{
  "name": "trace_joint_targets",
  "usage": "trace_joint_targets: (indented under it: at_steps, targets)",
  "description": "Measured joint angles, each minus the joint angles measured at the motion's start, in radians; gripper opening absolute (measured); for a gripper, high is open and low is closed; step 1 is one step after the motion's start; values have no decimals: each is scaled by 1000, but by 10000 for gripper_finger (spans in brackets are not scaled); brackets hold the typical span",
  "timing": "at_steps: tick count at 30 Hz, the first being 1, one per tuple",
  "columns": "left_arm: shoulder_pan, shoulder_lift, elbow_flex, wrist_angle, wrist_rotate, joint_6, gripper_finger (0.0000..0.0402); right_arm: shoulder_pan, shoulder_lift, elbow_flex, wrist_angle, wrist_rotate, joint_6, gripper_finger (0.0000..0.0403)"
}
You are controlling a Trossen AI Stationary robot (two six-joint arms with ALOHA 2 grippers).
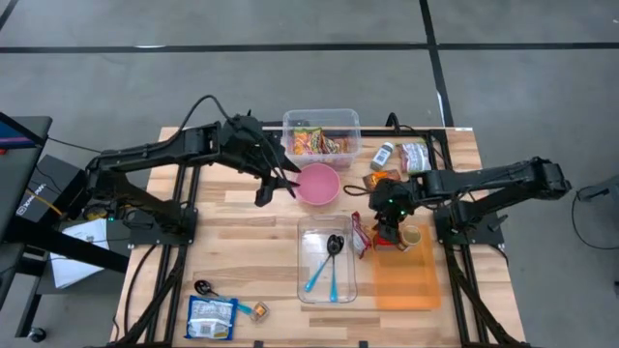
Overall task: Pick & Place Food Item
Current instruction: Put the red noodle pack into the top transparent bin
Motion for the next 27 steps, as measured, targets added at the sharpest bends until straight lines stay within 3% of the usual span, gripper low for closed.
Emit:
trace_joint_targets:
  at_steps: [7, 17, 27]
  targets:
    - [-17, -15, -1, 9, -5, -7, 172, -74, 54, -2, 21, -74, -97, 172]
    - [-18, -16, 0, 9, -4, -17, 172, -81, 152, -1, 66, -191, -153, 172]
    - [-17, -16, 0, 8, -4, -17, 172, -72, 219, -2, 95, -194, -157, 172]
